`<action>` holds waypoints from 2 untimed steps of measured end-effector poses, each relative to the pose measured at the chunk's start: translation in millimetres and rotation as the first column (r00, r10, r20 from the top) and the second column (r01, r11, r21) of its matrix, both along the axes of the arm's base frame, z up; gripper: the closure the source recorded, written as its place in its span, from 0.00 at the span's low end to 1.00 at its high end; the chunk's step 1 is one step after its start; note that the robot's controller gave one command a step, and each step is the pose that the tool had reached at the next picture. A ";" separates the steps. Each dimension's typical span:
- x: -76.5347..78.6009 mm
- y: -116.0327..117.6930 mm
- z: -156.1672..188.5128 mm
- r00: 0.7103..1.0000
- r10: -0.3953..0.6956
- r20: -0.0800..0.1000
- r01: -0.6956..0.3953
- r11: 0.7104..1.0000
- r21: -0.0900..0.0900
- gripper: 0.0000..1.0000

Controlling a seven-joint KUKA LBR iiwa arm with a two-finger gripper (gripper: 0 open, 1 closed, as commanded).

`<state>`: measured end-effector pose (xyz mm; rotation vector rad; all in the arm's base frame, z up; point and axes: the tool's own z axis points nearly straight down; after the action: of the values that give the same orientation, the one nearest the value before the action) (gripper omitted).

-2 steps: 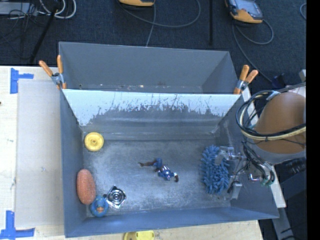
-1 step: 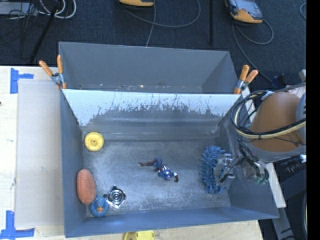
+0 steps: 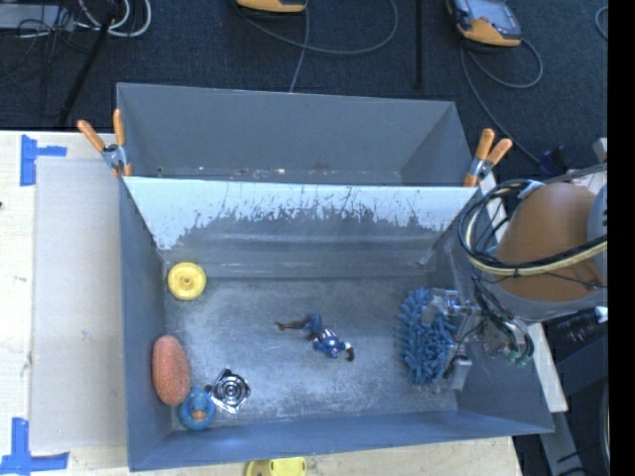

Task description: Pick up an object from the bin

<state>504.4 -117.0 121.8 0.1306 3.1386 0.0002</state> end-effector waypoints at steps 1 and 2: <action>0.0 -0.1 0.0 1.000 0.000 0.000 0.000 1.000 0.000 0.00; 12.5 -4.0 -49.3 1.000 0.008 0.010 -0.008 1.000 -0.002 1.00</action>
Offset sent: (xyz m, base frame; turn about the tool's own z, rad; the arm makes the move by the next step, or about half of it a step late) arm 0.0089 -0.0048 -0.0518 -0.0003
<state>516.9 -121.0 72.4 0.1174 3.1286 -0.0015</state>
